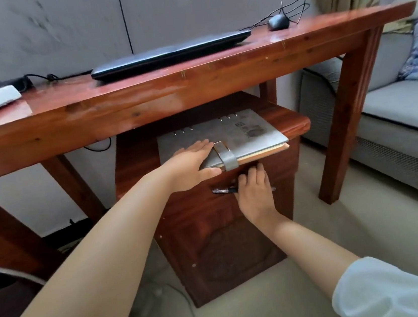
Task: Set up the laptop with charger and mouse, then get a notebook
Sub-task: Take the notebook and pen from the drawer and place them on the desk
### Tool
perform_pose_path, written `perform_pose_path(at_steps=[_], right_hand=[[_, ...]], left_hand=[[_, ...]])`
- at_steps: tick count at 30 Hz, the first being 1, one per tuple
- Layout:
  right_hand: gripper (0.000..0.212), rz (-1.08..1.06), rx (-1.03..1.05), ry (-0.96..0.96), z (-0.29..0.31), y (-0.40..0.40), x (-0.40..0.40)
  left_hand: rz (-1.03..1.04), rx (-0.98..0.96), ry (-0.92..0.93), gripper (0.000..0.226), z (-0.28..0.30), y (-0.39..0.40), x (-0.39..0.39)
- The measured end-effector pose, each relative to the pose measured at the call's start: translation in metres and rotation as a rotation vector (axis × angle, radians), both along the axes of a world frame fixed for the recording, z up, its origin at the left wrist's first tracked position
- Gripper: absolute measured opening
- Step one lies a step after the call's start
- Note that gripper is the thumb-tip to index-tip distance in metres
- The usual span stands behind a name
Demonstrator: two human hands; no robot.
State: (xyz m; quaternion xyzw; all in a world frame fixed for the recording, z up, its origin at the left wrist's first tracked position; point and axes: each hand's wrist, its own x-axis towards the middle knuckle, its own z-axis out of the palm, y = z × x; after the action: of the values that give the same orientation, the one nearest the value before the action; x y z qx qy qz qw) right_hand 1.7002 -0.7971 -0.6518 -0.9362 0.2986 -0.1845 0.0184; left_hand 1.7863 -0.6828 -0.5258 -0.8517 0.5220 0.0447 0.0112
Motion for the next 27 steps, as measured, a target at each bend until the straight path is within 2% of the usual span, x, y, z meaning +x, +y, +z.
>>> perform_pose_path(at_steps=[4, 9, 13, 15, 19, 24, 27], right_hand=[[0.040, 0.051, 0.071, -0.010, -0.003, -0.005, 0.007], [0.042, 0.091, -0.018, 0.033, -0.008, -0.007, -0.019], [0.042, 0.079, -0.048, 0.013, -0.009, -0.013, -0.042], [0.041, 0.083, -0.035, 0.018, 0.000, -0.014, -0.052], [0.046, 0.122, 0.021, 0.120, 0.039, -0.009, -0.070], [0.042, 0.153, 0.149, 0.162, 0.103, 0.001, -0.092], [0.026, 0.093, 0.191, 0.145, 0.163, 0.009, -0.091]], left_hand=[[-0.002, -0.024, 0.001, 0.069, 0.002, 0.000, 0.001], [-0.006, -0.037, -0.016, 0.072, -0.001, 0.001, -0.003], [-0.014, -0.010, -0.149, 0.094, -0.008, 0.005, -0.007], [-0.014, -0.018, -0.213, 0.084, -0.013, 0.005, -0.009], [-0.001, 0.035, -0.221, 0.068, 0.009, 0.005, -0.019], [0.039, 0.006, -0.206, 0.027, 0.086, 0.019, -0.019], [0.089, 0.062, -0.128, 0.019, 0.134, 0.045, -0.022]])
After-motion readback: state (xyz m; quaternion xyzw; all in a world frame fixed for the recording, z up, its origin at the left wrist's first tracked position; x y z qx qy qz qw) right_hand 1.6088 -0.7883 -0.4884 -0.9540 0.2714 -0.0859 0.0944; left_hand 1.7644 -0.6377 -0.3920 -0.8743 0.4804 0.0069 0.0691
